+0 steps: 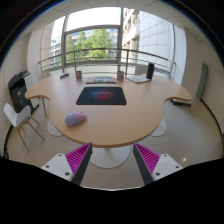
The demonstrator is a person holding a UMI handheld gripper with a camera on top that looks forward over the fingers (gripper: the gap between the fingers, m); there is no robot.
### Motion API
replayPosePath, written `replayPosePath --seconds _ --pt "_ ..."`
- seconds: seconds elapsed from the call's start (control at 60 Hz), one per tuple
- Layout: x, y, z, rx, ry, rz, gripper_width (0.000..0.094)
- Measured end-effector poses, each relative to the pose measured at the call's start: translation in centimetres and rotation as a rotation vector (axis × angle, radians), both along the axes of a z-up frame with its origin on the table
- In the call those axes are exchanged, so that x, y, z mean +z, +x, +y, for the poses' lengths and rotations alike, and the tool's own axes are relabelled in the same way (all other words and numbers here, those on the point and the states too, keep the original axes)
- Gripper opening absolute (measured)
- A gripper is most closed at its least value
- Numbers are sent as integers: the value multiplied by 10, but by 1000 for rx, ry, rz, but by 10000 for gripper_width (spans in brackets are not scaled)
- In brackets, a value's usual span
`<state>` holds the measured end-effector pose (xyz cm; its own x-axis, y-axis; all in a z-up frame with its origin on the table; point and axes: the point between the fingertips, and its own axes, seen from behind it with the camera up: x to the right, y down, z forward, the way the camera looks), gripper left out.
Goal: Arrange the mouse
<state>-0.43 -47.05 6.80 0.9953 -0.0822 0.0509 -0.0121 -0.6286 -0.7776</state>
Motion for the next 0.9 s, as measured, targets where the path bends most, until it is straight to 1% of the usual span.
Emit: replayPosePath --seconds 0.183,0.267,0.317,0.483,0.533,0.583,0.717,0.783,0.85,0.883,0.9 --pt "-36 -105 53 69 13 57 840" --pt "-48 -135 87 77 22 73 841" --pt "-56 -147 106 71 23 85 841" --pt "-82 -164 158 9 -7 99 840" --pt "-79 -166 171 -5 5 94 834" --pt "-80 -167 183 -17 -5 92 840" --pt "-83 -175 210 -15 -12 89 828" --pt "-84 -178 218 -11 -14 65 780" --pt "-84 -175 227 -12 -12 22 657" --pt "-85 -179 230 -6 -13 23 569" --pt "-85 -181 231 -3 -14 29 570"
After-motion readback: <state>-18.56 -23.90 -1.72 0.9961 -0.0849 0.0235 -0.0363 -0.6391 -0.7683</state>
